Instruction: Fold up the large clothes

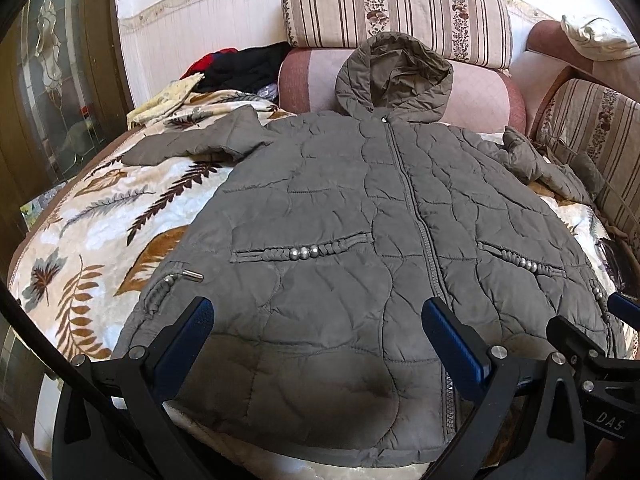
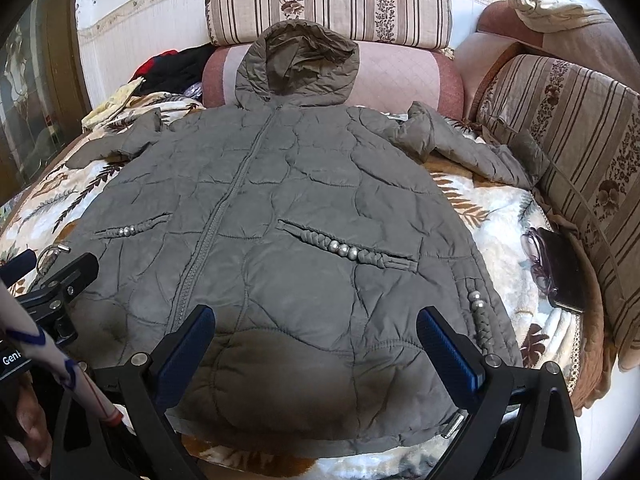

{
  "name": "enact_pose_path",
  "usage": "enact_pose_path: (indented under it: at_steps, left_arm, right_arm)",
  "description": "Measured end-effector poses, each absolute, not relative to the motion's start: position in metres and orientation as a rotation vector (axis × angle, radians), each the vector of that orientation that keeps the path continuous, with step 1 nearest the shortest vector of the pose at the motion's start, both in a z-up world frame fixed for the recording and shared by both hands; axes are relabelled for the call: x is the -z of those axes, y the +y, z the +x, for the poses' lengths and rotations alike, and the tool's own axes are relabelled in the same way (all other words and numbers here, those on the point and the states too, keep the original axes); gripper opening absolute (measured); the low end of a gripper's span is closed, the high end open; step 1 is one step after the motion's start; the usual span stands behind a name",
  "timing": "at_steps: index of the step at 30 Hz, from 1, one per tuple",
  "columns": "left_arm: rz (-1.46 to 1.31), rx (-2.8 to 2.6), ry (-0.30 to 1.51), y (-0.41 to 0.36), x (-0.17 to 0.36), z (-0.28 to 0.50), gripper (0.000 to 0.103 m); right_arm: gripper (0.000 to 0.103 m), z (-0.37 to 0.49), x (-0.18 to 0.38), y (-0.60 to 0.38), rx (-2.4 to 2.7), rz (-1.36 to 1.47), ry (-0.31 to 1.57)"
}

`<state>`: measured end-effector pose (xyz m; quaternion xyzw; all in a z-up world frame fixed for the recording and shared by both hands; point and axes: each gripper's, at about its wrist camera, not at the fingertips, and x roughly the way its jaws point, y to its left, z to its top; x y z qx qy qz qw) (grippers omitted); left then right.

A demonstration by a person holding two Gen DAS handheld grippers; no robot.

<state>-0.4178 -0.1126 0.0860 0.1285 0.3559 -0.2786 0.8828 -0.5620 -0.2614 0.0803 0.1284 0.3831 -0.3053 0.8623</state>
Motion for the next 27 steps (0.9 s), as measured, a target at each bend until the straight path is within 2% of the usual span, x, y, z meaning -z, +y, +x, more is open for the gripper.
enact_pose_path:
  at_steps: [15, 22, 27]
  left_arm:
    - [0.262, 0.583, 0.743, -0.124, -0.091, -0.404, 0.103]
    - [0.172, 0.584, 0.700, -0.198, -0.144, -0.332, 0.103]
    - [0.149, 0.544, 0.781, -0.241, -0.121, -0.277, 0.103]
  right_arm:
    - [0.102, -0.556, -0.083, -0.270, 0.635, 0.284, 0.804]
    - [0.102, -0.554, -0.129, -0.329, 0.671, 0.399, 0.713]
    - [0.102, -0.548, -0.164, -0.366, 0.728, 0.414, 0.667]
